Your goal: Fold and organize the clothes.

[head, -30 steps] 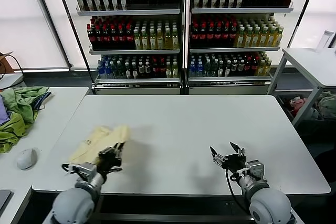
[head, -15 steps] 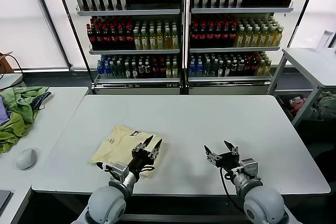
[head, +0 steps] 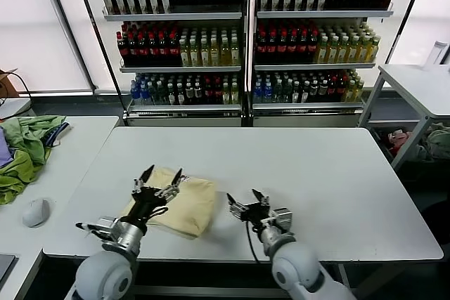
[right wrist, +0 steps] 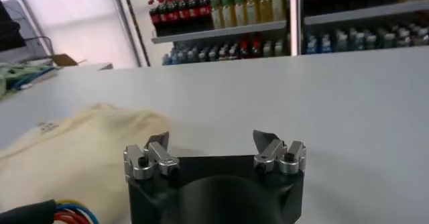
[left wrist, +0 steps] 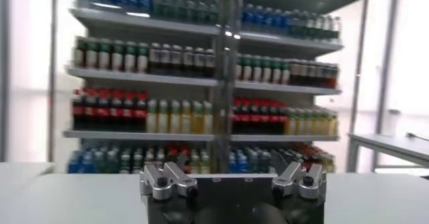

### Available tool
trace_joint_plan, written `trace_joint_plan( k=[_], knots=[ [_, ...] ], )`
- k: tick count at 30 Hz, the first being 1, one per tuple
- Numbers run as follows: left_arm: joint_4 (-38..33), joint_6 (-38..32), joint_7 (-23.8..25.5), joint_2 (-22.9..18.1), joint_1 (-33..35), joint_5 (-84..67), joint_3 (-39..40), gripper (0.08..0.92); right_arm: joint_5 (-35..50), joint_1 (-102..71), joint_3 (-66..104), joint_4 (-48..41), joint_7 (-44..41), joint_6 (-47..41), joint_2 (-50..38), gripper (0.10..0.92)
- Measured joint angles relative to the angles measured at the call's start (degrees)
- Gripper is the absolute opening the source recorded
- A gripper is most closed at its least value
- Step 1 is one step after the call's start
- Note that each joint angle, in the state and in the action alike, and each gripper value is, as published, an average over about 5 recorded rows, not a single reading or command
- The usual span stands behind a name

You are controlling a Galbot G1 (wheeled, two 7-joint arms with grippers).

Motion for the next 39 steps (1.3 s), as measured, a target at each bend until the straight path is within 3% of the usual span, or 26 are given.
trace_joint_plan(
  k=[7, 17, 29, 39],
  knots=[
    [-0.97, -2.04, -1.0, 0.0, 3.51, -0.8, -5.59, 0.823, 2.86, 5.19, -4.81, -7.97, 2.82, 1.29, 8.02, 0.796],
    [-2.07, -3.18, -1.89, -0.1, 6.34, -1.11, -8.72, 0.823, 5.65, 8.77, -7.23, -14.42, 6.63, 2.62, 13.54, 0.517],
    [-2.49, -3.89, -2.2, 0.49, 8.04, -1.59, -10.11, 0.823, 3.09, 11.93, -6.28, -18.06, 6.41, 1.47, 11.18, 0.19],
    [-3.55, -3.8, -2.14, 0.91, 8.62, -0.93, -9.87, 0.823, -3.84, 16.83, -2.94, -21.93, -0.51, -0.87, 4.92, 0.17]
  ],
)
